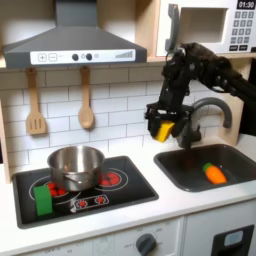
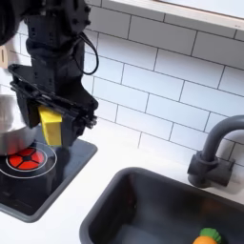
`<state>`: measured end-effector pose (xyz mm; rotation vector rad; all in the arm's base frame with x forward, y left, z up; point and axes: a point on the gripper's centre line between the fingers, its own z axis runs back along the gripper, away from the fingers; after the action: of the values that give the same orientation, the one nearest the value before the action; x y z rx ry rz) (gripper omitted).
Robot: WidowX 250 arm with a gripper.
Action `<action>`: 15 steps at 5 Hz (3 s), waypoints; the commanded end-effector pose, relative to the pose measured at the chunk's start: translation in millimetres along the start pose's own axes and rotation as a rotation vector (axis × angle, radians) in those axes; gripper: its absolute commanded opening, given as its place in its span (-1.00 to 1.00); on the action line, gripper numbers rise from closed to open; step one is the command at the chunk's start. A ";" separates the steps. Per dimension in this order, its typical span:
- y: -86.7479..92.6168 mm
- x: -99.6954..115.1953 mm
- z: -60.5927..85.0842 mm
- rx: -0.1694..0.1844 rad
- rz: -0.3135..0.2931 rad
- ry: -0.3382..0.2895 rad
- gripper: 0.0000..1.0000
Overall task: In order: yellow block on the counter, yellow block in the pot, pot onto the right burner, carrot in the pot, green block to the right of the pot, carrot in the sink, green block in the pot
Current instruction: 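Put the yellow block in the pot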
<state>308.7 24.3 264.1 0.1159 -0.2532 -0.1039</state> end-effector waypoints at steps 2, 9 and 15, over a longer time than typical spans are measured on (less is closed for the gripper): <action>52.4 19.2 -23.0 0.135 0.114 0.016 -1.00; 106.8 49.9 -72.8 0.266 0.150 0.021 -1.00; 117.4 37.5 -83.5 0.270 0.178 0.090 1.00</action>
<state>376.6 144.4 209.1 0.3722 -0.1887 0.1114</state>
